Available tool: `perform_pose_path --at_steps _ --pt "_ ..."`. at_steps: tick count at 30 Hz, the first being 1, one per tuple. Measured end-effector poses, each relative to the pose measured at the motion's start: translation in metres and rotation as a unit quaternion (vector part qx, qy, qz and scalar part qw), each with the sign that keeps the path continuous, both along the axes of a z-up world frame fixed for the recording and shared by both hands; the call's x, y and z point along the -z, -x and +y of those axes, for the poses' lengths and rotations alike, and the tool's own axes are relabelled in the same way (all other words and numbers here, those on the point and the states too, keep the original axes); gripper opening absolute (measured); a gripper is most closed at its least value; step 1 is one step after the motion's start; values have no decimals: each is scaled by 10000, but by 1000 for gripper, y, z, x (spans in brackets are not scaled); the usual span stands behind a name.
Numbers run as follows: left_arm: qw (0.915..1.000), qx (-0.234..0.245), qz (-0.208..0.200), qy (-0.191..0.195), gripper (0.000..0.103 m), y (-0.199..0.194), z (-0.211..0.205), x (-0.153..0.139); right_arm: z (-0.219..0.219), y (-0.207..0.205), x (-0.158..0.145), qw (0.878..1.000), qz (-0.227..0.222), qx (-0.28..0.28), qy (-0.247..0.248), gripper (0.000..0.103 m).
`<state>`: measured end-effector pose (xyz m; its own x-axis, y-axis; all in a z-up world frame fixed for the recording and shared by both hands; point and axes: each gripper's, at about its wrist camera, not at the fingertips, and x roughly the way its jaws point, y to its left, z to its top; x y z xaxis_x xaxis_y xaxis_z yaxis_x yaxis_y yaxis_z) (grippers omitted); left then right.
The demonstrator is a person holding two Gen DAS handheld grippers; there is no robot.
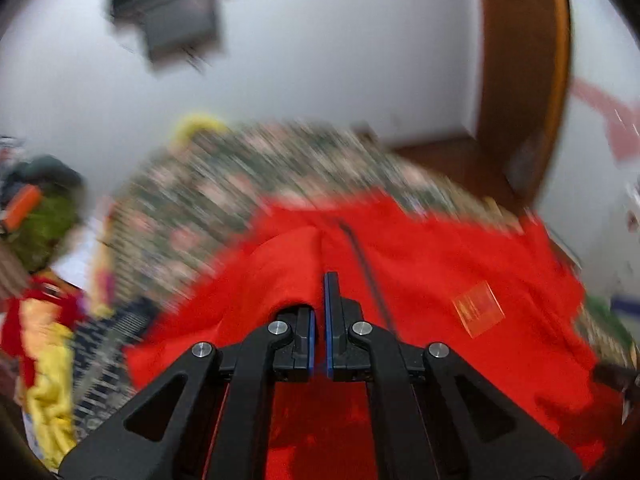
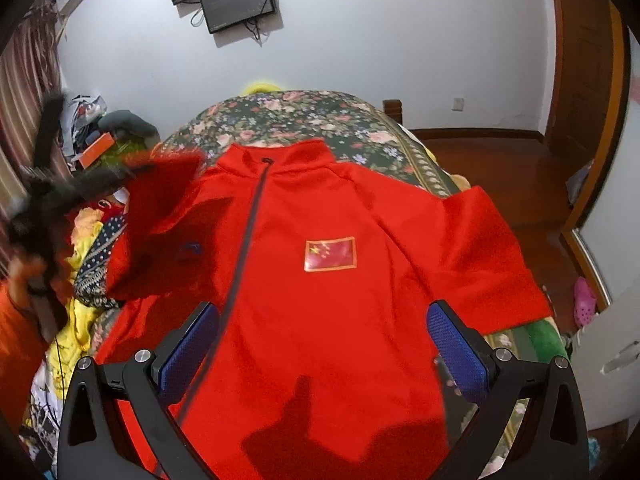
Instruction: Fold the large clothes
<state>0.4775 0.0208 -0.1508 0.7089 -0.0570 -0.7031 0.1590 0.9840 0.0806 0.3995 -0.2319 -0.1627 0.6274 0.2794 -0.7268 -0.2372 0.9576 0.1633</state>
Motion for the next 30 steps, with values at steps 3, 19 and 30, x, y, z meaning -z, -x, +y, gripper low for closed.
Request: perform_pose_path --at_steps 3,19,30 --pt "9969 341 706 -48 3 -5 -32 52 -8 1 6 9999 105 -1 23 103" --pt "9945 338 972 209 90 60 -4 57 38 -5 1 9980 338 -505 143 103" --pt "9923 -1099 547 -137 92 97 143 43 177 -24 16 9784 378 -1825 895 103"
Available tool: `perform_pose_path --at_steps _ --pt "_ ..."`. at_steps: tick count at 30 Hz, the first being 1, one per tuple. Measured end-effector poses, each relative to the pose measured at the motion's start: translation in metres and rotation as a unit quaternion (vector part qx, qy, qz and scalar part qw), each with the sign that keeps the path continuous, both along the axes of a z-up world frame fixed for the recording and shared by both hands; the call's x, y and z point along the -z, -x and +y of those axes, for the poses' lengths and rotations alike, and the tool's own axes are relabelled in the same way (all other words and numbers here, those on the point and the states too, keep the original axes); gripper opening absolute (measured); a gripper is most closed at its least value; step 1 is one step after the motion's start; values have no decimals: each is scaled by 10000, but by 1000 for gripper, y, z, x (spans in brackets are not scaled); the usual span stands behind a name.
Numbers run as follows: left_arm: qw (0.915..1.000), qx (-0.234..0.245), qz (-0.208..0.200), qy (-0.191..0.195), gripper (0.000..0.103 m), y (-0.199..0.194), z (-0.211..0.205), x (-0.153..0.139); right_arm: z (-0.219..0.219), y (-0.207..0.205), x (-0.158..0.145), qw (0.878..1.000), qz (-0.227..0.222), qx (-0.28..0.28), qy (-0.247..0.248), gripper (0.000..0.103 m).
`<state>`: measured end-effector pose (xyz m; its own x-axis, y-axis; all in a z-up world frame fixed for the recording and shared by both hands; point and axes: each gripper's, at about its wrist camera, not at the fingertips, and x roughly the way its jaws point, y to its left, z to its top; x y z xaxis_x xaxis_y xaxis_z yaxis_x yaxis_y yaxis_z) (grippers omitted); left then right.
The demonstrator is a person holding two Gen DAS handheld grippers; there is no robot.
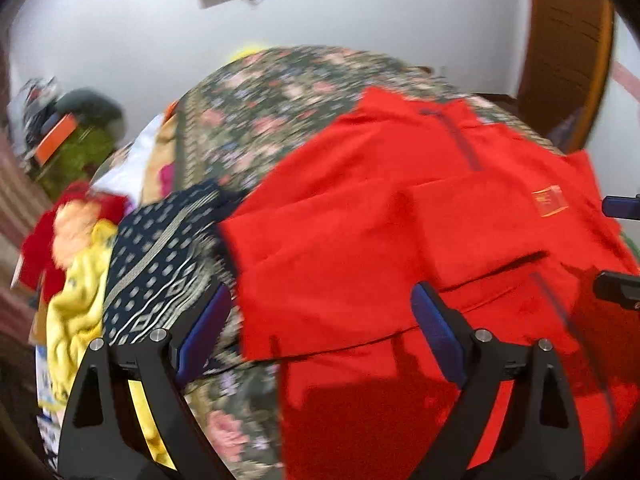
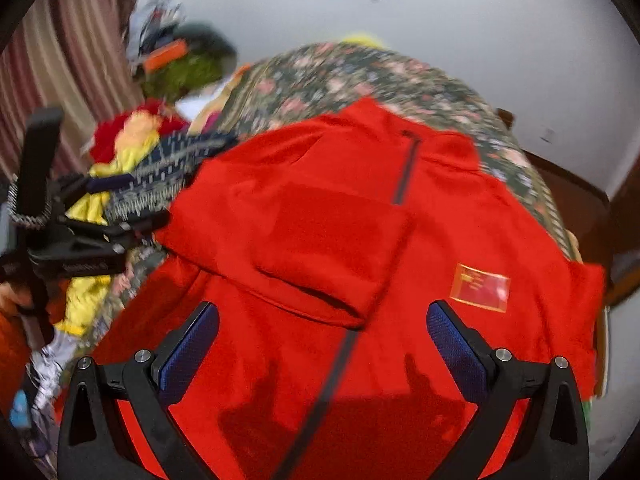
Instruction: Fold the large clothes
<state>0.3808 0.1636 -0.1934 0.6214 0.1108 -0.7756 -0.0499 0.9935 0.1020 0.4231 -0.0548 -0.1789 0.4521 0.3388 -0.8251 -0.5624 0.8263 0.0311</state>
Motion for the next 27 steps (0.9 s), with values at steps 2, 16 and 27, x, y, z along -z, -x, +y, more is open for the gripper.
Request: perform_pose_path --at_steps 2,16,27 --pt "9998 -122 93 119 92 2 18 10 23 -8 16 9995 -26 -187 265 103" --pt "9948 -477 617 651 92 -26 54 97 93 -55 90 9910 236 -777 1063 56" --pt "9954 -496 684 454 92 -21 49 100 62 -56 53 9983 13 -357 459 9"
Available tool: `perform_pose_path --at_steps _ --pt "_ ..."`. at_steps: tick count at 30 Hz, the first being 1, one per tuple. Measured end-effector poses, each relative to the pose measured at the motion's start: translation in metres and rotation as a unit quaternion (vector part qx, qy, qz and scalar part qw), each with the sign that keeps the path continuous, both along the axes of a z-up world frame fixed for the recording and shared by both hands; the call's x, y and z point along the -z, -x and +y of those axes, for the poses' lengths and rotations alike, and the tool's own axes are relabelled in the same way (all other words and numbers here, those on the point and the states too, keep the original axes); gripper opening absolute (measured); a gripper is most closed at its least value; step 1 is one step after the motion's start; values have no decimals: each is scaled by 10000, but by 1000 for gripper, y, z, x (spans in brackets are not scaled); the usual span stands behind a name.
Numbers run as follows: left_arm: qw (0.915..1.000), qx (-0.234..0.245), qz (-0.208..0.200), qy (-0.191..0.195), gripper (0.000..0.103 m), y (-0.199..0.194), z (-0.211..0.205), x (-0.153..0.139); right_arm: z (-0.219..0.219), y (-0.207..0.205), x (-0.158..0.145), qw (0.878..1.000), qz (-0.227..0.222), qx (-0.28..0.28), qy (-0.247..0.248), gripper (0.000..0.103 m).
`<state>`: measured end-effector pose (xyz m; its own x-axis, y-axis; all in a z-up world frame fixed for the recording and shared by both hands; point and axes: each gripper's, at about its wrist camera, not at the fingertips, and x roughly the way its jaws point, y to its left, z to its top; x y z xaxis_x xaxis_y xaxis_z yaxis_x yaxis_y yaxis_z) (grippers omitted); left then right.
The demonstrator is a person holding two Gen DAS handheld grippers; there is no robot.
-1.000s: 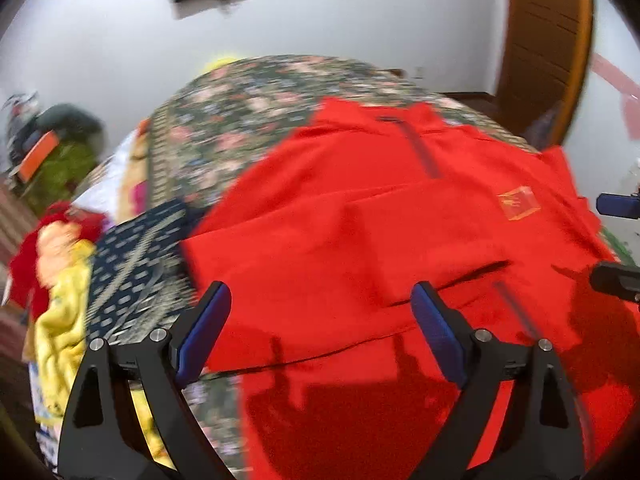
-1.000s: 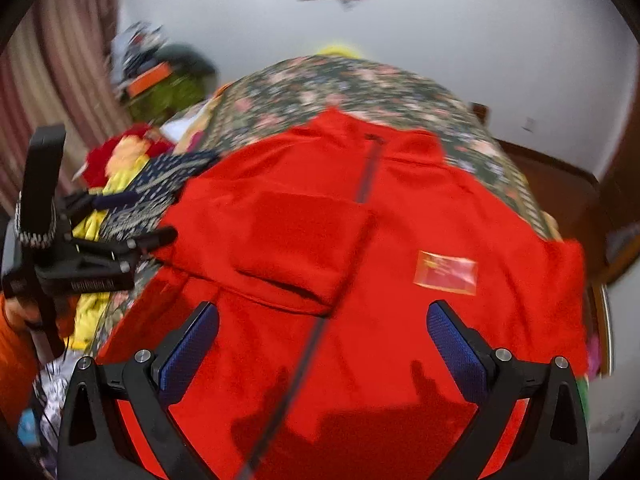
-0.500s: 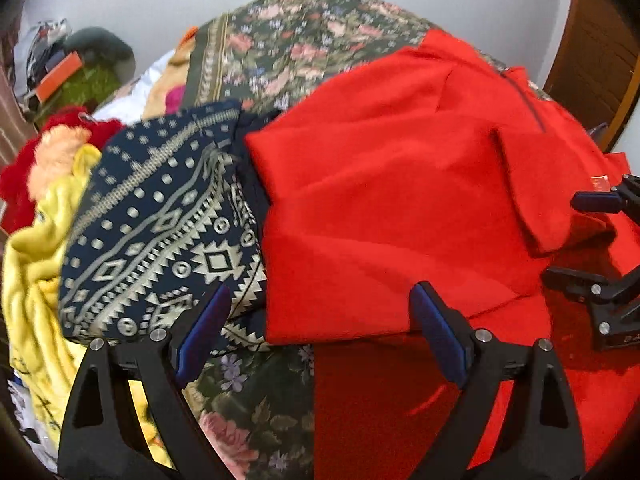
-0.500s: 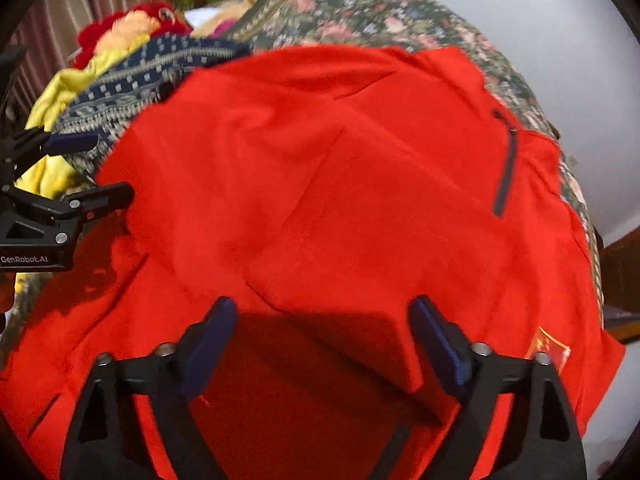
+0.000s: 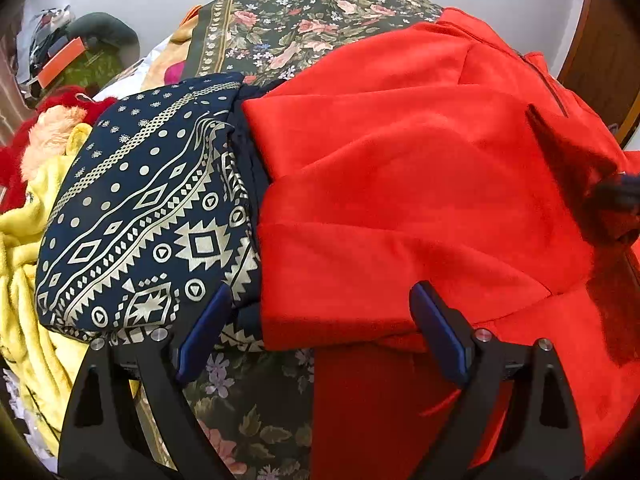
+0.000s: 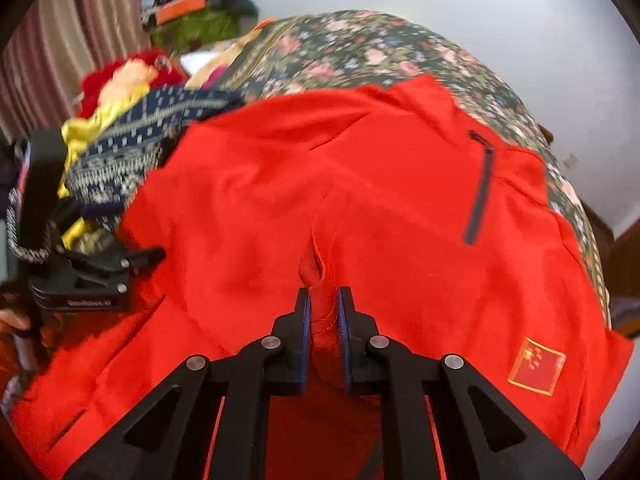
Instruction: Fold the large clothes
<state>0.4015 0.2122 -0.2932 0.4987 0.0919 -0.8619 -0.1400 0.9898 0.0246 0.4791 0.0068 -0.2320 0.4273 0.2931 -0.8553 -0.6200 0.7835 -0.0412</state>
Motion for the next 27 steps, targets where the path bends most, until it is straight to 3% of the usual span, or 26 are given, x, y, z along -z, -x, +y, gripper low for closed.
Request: perform_pose_path --at_steps 8,14,19,23,27 --pt "9992 135 -360 -135 92 6 -19 -48 -84 -11 -52 9942 -334 832 -599 9" --pt "9975 325 -536 -333 92 -4 -51 -78 -147 -8 -65 9869 -404 1311 -845 9" --pt "9976 484 -451 -221 92 -19 -83 -77 -188 -8 -52 9832 -209 1584 -879 9" --pt "9983 544 -184 -21 92 -31 -105 -59 -209 -11 -25 9828 103 1701 -708 9" --pt "9983 562 164 -39 92 -41 -121 -34 -221 -14 6 9838 103 1791 -55 10"
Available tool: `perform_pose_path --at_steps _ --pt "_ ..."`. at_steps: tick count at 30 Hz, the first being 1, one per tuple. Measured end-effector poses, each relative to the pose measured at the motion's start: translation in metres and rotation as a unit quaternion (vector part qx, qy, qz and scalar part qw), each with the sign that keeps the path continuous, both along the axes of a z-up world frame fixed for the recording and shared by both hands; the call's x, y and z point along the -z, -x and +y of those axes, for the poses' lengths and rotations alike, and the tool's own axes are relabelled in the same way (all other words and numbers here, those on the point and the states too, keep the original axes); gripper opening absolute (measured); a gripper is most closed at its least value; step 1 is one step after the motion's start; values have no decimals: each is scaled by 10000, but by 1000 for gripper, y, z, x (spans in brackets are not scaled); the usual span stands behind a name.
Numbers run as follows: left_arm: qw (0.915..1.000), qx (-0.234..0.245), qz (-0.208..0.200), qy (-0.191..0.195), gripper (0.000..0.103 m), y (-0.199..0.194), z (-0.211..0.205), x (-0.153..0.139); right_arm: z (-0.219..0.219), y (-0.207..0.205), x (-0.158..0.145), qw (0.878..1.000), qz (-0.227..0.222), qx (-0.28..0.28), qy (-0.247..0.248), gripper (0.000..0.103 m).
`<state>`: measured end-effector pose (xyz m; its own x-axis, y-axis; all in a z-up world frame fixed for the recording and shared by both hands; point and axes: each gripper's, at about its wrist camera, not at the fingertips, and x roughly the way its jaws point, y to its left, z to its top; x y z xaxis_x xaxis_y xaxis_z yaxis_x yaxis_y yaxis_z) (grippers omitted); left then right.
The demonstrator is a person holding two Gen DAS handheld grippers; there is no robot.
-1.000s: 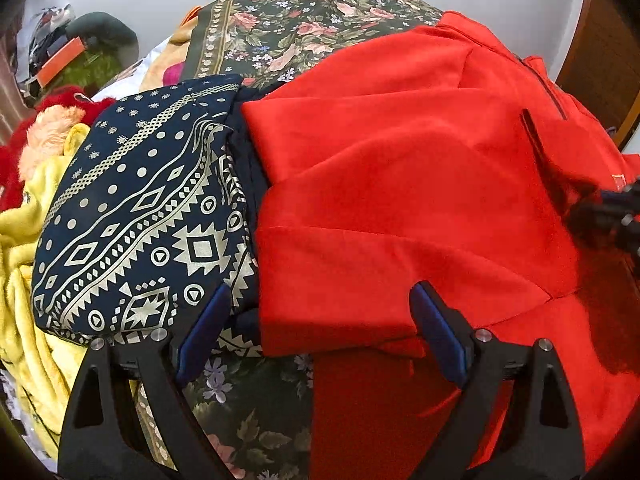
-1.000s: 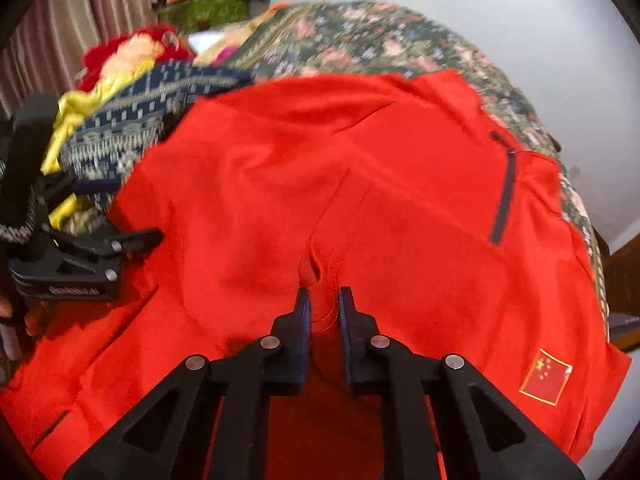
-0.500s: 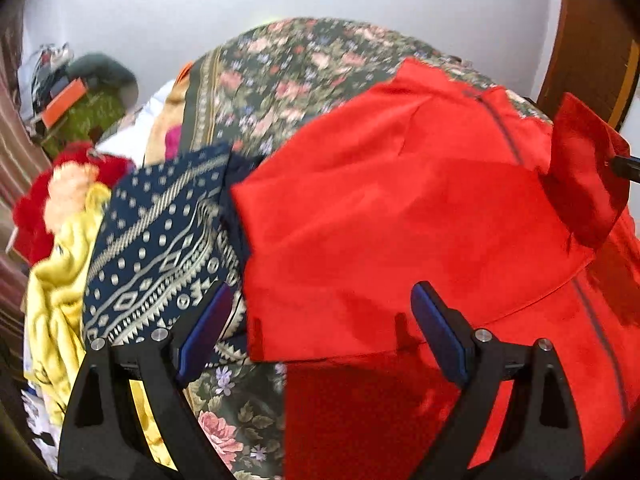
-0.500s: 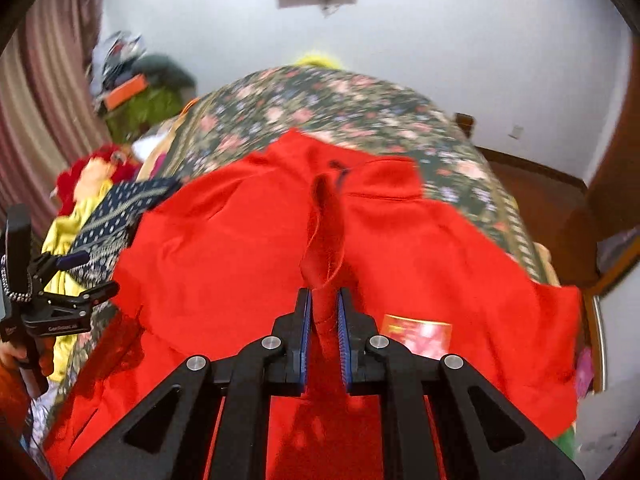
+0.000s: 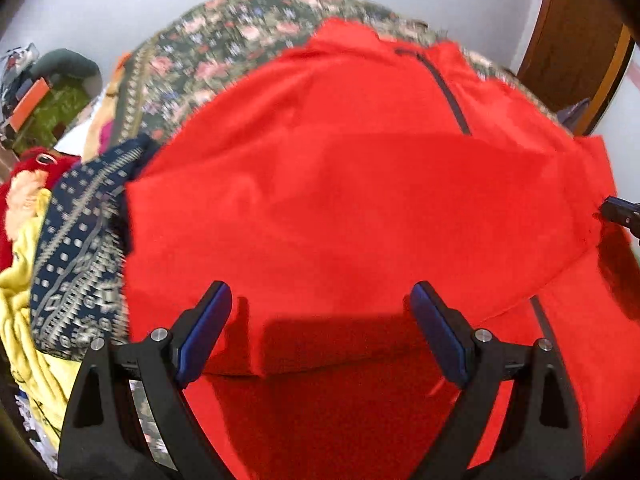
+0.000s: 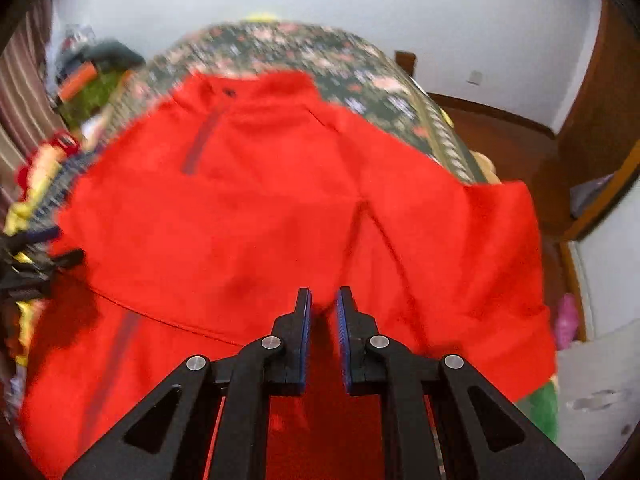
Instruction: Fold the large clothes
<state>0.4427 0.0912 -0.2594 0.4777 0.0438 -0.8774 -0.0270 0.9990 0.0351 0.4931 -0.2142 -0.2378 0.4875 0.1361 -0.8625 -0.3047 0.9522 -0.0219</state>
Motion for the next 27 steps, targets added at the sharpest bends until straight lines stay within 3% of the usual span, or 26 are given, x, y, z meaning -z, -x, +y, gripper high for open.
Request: perform_pose_path --at_steps 3,9,13,14,16,17,18,20,23,27 --pt "9998 3 177 -98 92 -2 -6 16 -5 1 13 9987 32 -12 505 10" --pt "9998 -181 44 119 99 0 0 25 -1 9 21 9938 -182 -179 1079 10" --pt "9998 -199 -22 34 100 2 -2 26 4 13 22 9895 -274 -266 1393 10" --pt "9998 -208 -37 -17 101 2 -3 27 3 12 23 9893 -256 -257 1414 16" --pt "9996 -228 -72 -114 103 2 -4 28 -2 13 23 9870 -318 -101 1574 46" --pt "9996 -244 -78 -124 103 2 -4 28 -9 14 22 9821 -462 114 1824 85" --pt "9996 -251 -82 -118 103 3 -4 28 -14 14 21 9791 -544 238 1944 103" --pt "9996 -260 -86 -94 103 3 -3 28 -33 16 19 9803 -520 389 1864 103" --pt "9994 -307 -115 -109 102 5 -3 24 -63 27 5 9919 -266 537 1124 103" --pt "9995 -187 -198 -183 101 13 -15 10 -89 40 -18 9961 -292 664 501 103"
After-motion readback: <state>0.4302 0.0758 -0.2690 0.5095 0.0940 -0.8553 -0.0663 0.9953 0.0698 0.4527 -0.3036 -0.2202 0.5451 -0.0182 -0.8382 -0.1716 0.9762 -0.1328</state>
